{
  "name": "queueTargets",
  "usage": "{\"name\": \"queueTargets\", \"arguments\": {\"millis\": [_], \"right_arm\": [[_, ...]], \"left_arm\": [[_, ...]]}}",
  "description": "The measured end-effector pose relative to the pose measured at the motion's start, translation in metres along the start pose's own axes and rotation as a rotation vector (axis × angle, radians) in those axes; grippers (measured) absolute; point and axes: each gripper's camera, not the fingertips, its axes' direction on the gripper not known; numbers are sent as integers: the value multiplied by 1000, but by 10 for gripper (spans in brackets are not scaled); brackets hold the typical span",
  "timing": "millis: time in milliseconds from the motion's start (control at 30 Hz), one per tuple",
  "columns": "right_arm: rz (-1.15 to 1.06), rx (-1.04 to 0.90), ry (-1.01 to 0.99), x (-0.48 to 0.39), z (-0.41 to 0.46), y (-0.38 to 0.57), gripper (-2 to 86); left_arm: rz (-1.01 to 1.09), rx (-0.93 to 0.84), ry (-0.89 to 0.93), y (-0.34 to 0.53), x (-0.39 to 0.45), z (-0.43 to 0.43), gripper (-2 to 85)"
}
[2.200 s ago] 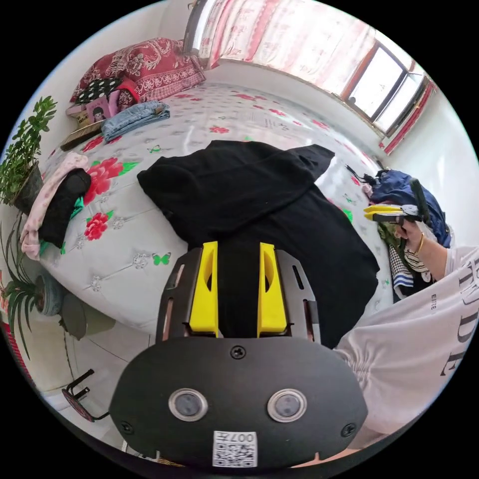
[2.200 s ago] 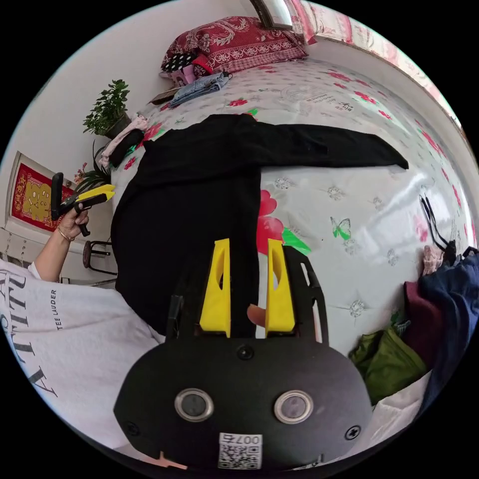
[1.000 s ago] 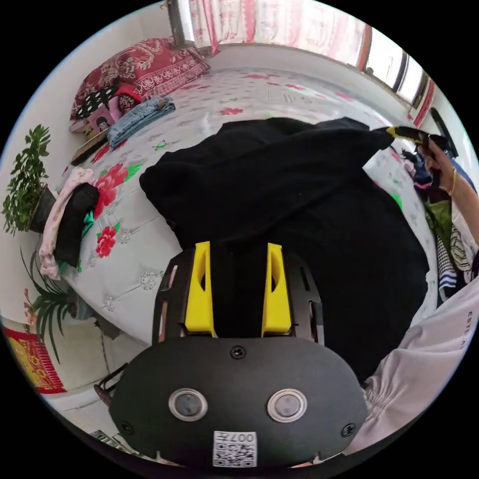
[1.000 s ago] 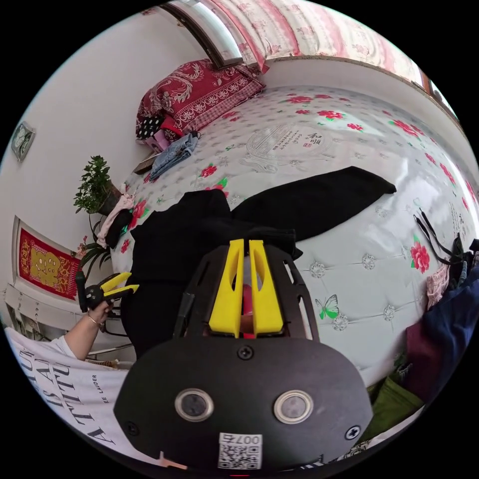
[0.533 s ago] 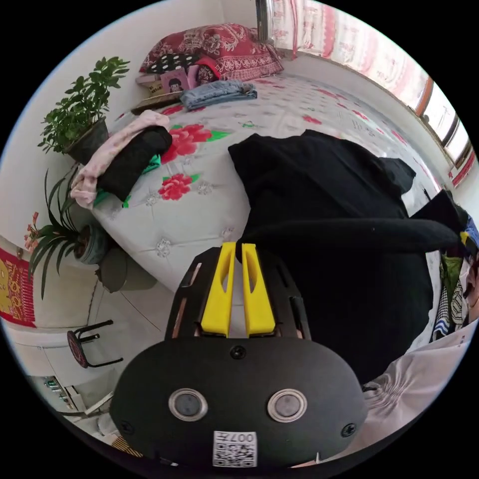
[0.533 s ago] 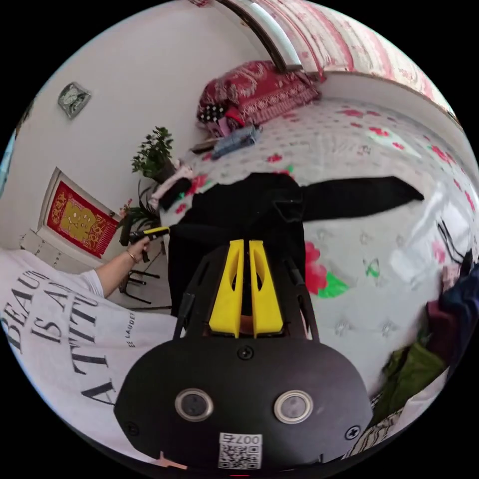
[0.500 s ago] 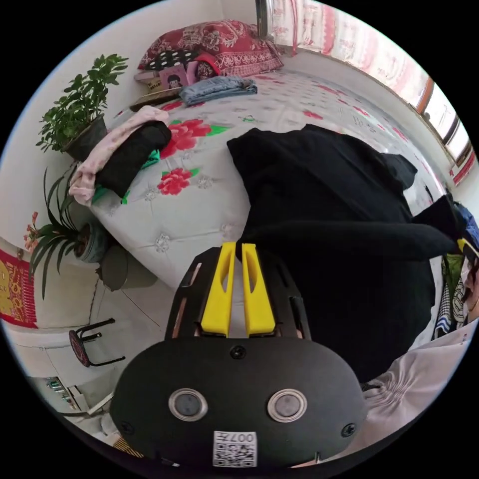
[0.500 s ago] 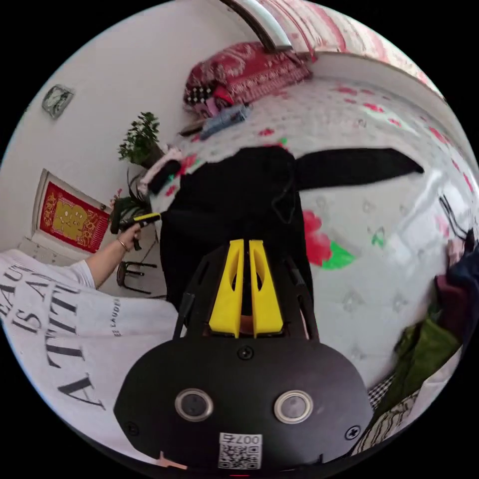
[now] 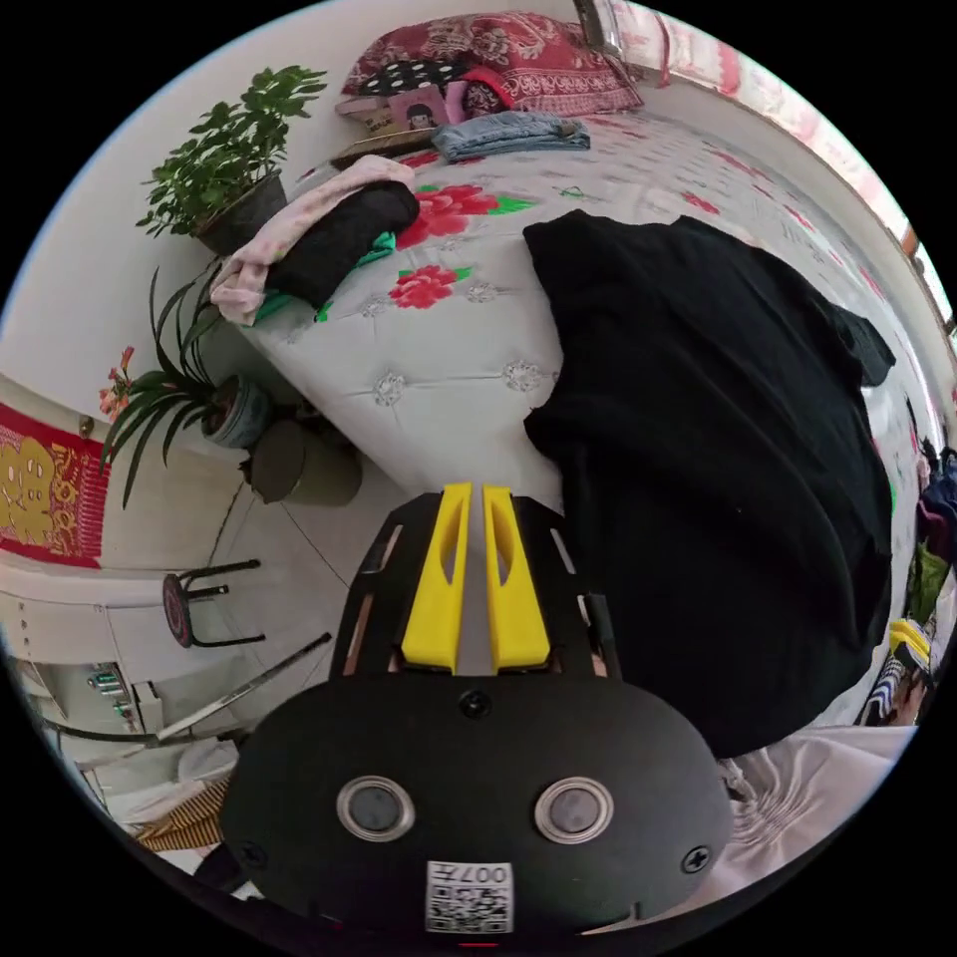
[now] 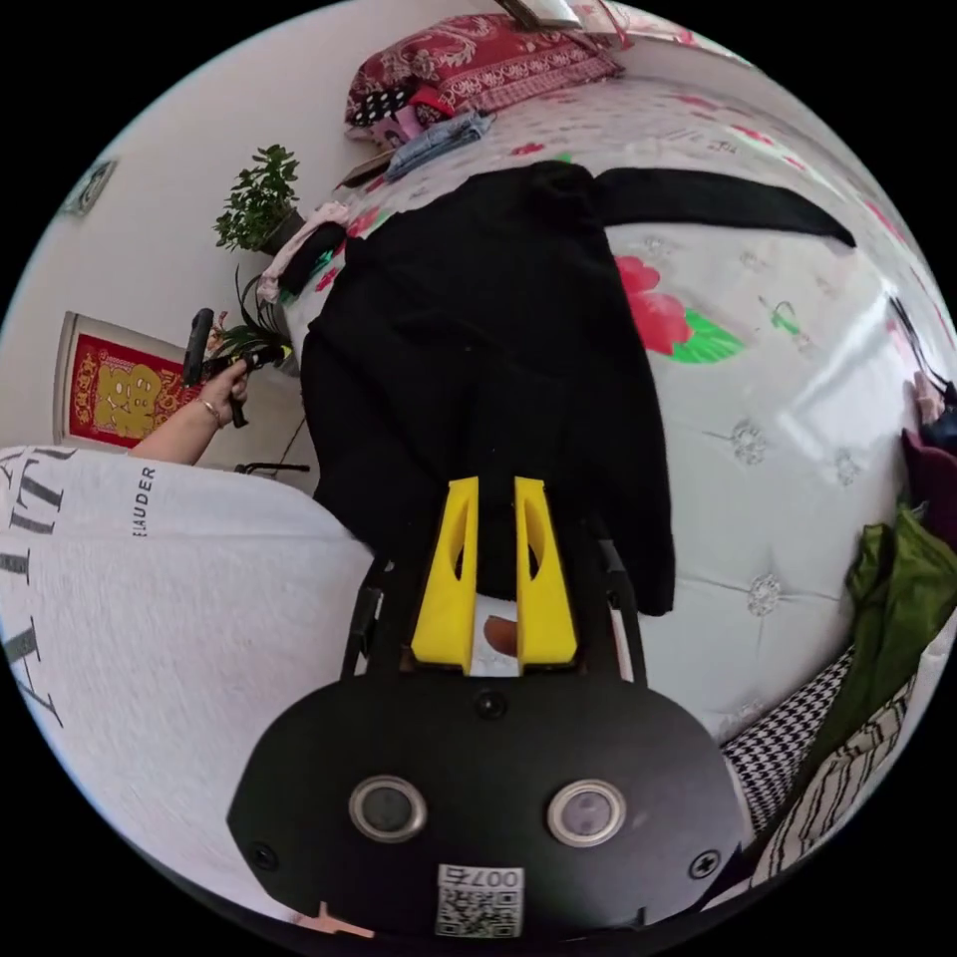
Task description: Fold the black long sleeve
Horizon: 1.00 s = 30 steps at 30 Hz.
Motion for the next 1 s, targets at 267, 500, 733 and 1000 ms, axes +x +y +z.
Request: {"name": "queueTargets", "arguments": {"millis": [267, 500, 733, 1000], "right_arm": [[-244, -94, 23, -11, 58, -58, 47], [-262, 19, 121, -26, 15, -35, 4], [-143, 188, 121, -27, -50, -4, 1], [-97, 149, 131, -22, -24, 6, 43]], "left_arm": [[57, -73, 194, 75, 51, -13, -5], [92, -69, 141, 112, 40, -33, -9], [53, -58, 170, 140, 25, -38, -10], [109, -34, 190, 149, 36, -42, -8]]}}
